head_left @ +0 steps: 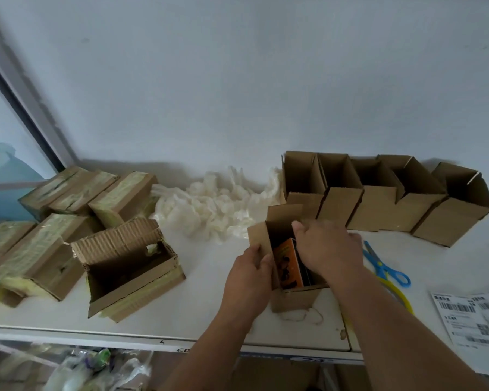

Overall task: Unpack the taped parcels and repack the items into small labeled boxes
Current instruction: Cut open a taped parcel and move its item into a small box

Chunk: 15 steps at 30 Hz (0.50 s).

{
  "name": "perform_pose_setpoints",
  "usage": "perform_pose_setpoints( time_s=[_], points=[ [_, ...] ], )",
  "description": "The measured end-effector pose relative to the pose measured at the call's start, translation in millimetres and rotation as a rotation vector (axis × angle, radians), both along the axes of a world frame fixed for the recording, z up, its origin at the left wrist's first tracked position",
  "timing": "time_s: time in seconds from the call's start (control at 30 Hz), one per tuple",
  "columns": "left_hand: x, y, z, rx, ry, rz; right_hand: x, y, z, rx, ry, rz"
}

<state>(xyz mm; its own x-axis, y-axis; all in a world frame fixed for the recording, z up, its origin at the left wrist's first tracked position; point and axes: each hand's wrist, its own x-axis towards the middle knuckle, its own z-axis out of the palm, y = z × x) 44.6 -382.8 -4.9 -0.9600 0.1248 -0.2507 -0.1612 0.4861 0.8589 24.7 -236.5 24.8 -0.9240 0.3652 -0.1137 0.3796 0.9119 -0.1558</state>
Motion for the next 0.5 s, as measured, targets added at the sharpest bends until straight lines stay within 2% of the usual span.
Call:
perform_pose_setpoints(
  time_s=[0.13,0.23,0.33,0.5],
  points=[
    [-12.0,-10.6,4.8,0.253,-0.049,0.187,-20.8,-24.1,22.4,-0.060,0.283,0.172],
    [-23.2,-25.7,6.8,0.352,-0.102,0.327,-40.7,-47.9,28.3,-0.171,0.246,0.341],
    [-32.5,-43.2,8.9,0.295,-0.057,0.364,-64.3,-72.6,19.6,-0.236,0.205,0.423],
    [-49.2,-72.5,6.6,0.047,0.041,0.344,-104.3,-108.5,-12.8,-0.271,0.075,0.393]
  ],
)
